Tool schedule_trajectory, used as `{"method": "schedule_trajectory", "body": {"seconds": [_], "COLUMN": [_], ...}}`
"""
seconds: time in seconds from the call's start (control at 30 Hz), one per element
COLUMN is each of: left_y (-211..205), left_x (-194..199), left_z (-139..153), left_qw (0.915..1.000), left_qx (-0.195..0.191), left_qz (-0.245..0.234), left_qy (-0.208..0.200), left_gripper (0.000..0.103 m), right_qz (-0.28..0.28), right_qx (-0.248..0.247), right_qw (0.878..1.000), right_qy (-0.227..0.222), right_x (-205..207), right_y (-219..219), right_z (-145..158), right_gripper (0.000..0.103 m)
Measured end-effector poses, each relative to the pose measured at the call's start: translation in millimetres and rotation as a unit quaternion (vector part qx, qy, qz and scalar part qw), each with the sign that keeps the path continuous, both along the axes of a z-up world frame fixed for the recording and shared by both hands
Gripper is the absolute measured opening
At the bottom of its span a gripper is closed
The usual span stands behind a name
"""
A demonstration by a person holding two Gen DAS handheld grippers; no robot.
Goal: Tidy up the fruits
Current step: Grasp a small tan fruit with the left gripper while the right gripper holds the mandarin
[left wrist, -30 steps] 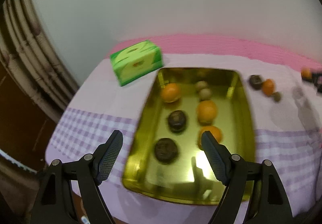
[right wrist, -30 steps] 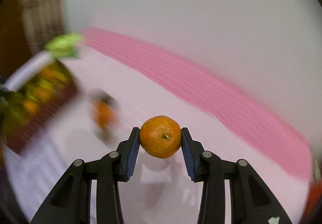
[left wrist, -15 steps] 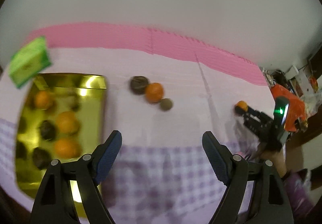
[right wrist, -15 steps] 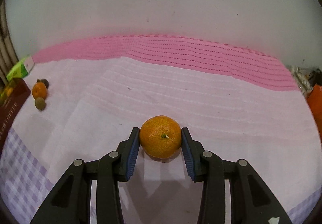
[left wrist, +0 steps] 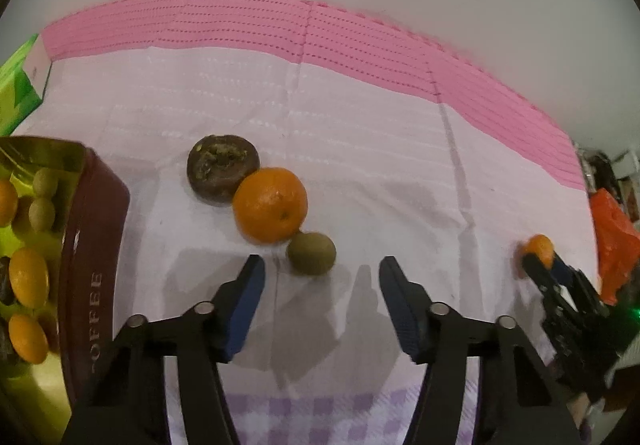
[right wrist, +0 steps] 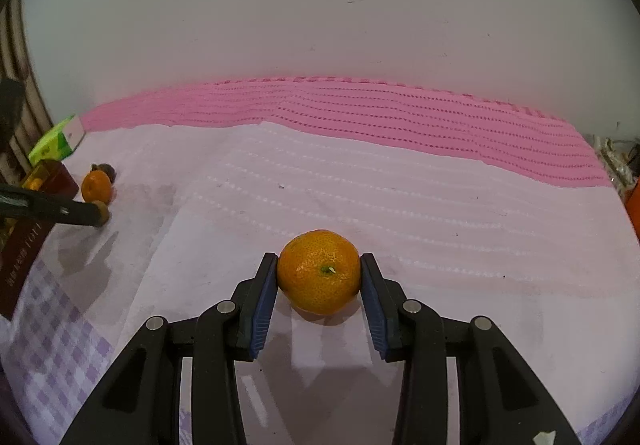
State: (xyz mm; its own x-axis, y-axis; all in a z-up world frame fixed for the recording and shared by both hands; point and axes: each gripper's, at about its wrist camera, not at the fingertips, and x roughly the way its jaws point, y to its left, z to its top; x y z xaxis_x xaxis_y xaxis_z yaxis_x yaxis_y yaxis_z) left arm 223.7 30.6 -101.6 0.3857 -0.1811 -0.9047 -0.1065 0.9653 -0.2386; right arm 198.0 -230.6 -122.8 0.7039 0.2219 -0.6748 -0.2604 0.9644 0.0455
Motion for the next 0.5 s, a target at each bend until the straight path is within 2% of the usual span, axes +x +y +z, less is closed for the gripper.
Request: {"method": "schedule_trajectory", "body": {"seconds": [0.1, 0.17, 0.2, 0.23, 0.3, 0.37, 0.5], "left_y": [-4, -7, -9, -10, -10, -11, -8], "left_x": [8, 13, 14, 13, 10, -1, -32], "left_z": [-4, -5, -5, -6, -7, -6, 9], "left_qw": [0.9998, 0.9996, 0.9993, 0.9992, 0.9994, 0.9991, 0.9984], "left_qx": [0.012, 0.023, 0.031, 0.034, 0.026, 0.035, 0.029], "left_qz": [0.012, 0.014, 0.016, 0.018, 0.015, 0.002, -0.016], "left_qy": [-0.005, -0.008, -0.009, -0.011, -0.018, -0.022, -0.045], "left_gripper": [0.049, 0.038, 0.029, 0.027, 0.026, 0.026, 0.026], "right_qz": [-0.007, -0.004, -0.004, -0.003, 0.001, -0.001, -0.010], "right_qx": [0.018, 0.022, 0.020, 0.017, 0.012, 0.012, 0.019], "right_qw": [1.000, 1.000, 1.000, 1.000, 1.000, 1.000, 1.000], "right_qy": [0.007, 0.007, 0.006, 0.006, 0.007, 0.009, 0.017], "right_x": [3, 2, 2, 1, 1, 2, 5], "right_y": [-8, -8, -7, -6, -4, -5, -9], "right_z": [-1, -2, -2, -2, -3, -4, -5], "right_gripper": [0.037, 0.037, 0.037, 0.037, 0.037, 0.037, 0.037]}}
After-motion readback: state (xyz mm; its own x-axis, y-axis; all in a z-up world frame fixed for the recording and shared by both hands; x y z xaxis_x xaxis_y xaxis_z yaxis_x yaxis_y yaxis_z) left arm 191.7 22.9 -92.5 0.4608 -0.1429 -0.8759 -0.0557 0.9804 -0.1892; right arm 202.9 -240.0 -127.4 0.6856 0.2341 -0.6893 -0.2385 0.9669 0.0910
